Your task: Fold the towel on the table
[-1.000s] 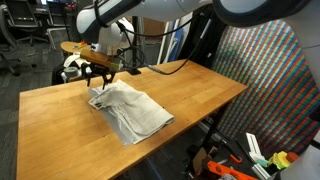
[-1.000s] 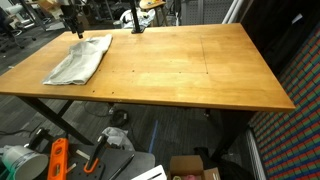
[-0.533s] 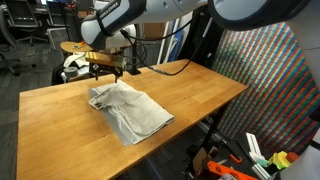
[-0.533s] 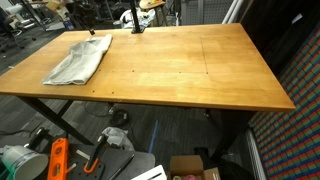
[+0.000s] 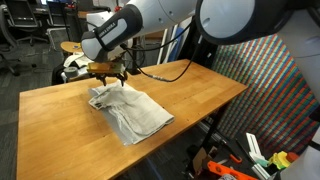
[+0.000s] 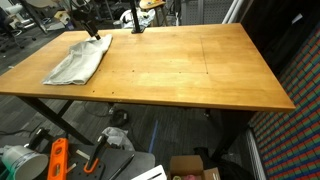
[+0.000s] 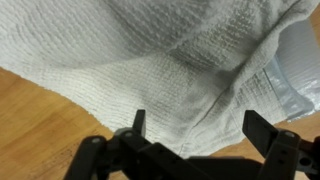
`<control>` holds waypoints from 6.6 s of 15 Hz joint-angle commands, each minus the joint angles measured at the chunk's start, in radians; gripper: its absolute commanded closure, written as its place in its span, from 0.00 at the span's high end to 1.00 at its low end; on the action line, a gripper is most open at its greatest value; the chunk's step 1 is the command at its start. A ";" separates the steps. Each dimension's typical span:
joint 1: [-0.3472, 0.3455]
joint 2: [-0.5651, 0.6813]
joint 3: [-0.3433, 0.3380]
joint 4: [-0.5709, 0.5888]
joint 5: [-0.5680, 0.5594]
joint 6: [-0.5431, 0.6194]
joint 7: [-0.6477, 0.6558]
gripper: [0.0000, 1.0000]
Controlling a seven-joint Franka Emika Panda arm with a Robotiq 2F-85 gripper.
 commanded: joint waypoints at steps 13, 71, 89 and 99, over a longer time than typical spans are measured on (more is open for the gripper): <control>-0.012 0.166 -0.025 0.288 -0.056 -0.236 0.095 0.19; -0.206 -0.048 0.145 0.151 0.078 -0.443 -0.240 1.00; -0.305 -0.537 0.176 -0.675 0.331 -0.411 -0.884 1.00; -0.273 -0.639 0.254 -0.927 0.502 -0.017 -1.003 1.00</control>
